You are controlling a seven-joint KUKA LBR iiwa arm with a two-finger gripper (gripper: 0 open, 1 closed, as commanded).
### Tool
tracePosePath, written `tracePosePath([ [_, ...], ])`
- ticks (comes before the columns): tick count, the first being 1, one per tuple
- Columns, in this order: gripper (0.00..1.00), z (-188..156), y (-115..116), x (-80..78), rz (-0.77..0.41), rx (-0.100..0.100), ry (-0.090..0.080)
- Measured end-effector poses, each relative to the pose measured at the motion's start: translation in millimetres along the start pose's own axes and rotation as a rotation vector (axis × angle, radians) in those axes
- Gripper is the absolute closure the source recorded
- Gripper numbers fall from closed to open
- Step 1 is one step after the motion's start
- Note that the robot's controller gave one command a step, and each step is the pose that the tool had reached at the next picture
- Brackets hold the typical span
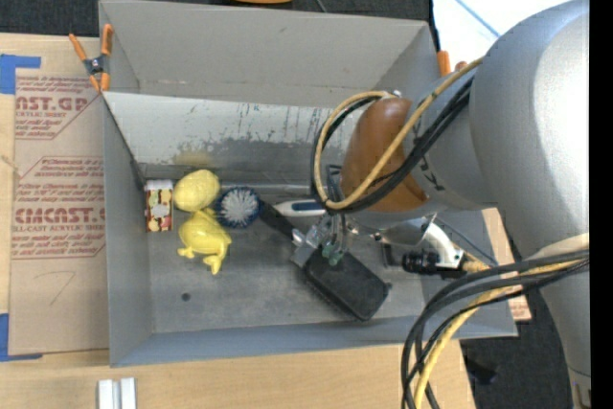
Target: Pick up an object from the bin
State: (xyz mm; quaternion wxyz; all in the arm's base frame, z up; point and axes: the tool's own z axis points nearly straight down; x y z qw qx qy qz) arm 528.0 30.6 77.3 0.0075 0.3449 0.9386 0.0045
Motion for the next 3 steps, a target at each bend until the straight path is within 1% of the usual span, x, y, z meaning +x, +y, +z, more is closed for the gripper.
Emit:
tracePosePath([
  [2, 1.00, 0.0, 0.0, 0.0, 0.000, 0.000, 0.000],
  [3, 1.00, 1.8, -17.0, -5.4, 0.021, 0.002, 0.000],
])
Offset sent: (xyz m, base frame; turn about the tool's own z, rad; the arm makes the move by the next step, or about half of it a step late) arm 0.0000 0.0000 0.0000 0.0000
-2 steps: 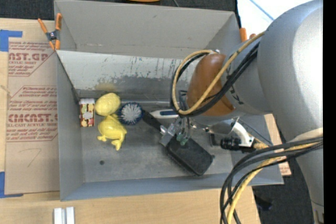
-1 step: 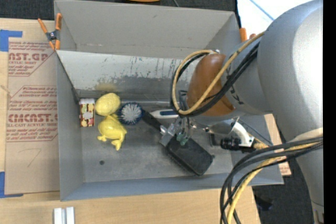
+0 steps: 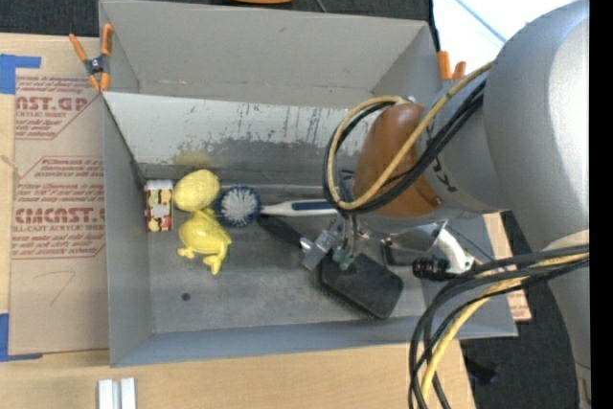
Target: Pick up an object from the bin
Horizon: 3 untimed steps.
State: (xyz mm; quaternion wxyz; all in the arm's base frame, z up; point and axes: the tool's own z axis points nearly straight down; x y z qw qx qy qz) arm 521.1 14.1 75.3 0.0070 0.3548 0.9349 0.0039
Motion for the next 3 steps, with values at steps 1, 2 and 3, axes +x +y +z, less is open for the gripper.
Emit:
tracePosePath([
  [1, 1.00, -0.1, -0.1, 0.1, 0.000, 0.000, 0.000],
  [2, 1.00, -8.6, -5.1, 3.5, -0.009, 0.002, 0.001],
  [3, 1.00, -6.3, -11.1, 0.1, -0.010, 0.003, 0.002],
])
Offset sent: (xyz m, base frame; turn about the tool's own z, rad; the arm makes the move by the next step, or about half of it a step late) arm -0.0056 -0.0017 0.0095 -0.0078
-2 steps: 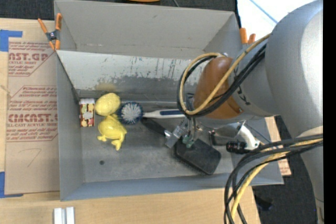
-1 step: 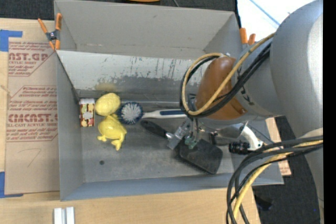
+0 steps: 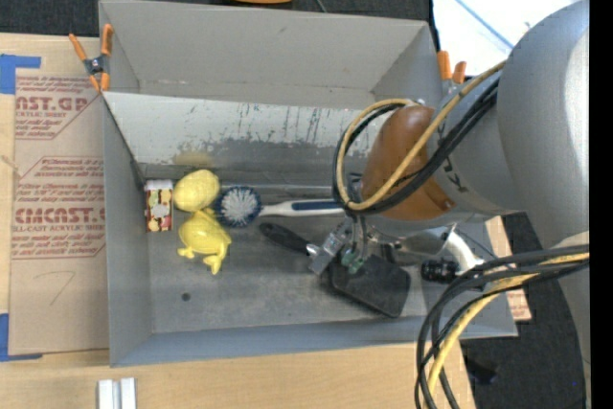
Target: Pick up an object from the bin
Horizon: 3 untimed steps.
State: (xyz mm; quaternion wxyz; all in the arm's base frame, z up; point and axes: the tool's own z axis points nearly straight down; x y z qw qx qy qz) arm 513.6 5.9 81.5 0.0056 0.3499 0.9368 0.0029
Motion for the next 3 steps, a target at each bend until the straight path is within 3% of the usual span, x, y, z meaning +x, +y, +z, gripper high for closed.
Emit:
tracePosePath([
  [3, 1.00, -0.8, -3.8, 7.3, -0.002, 0.001, 0.001],
])
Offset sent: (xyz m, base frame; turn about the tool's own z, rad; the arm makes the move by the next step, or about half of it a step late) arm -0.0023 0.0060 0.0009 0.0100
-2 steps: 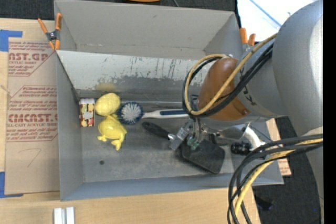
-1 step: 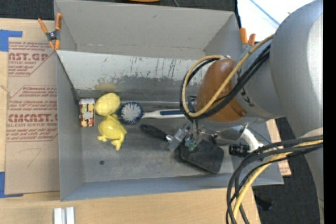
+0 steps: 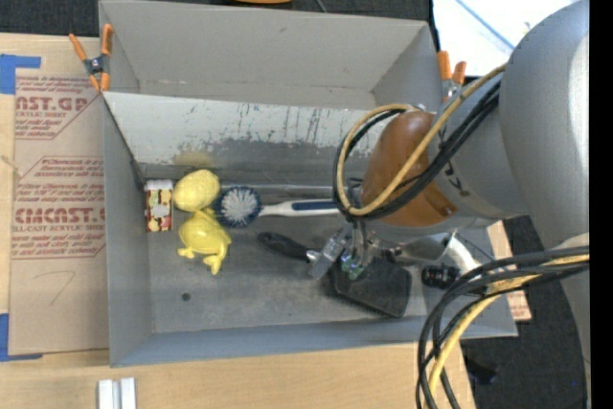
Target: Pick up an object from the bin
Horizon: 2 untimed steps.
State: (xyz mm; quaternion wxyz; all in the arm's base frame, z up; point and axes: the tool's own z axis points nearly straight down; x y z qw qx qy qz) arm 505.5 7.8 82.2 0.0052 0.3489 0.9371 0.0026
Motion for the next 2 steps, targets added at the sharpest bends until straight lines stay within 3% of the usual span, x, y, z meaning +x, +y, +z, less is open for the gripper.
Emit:
tracePosePath([
  [1, 1.00, 5.1, -3.0, -0.1, -0.066, 0.000, 0.000],
  [2, 1.00, -13.0, -1.0, 1.3, -0.157, 0.010, 0.011],
])
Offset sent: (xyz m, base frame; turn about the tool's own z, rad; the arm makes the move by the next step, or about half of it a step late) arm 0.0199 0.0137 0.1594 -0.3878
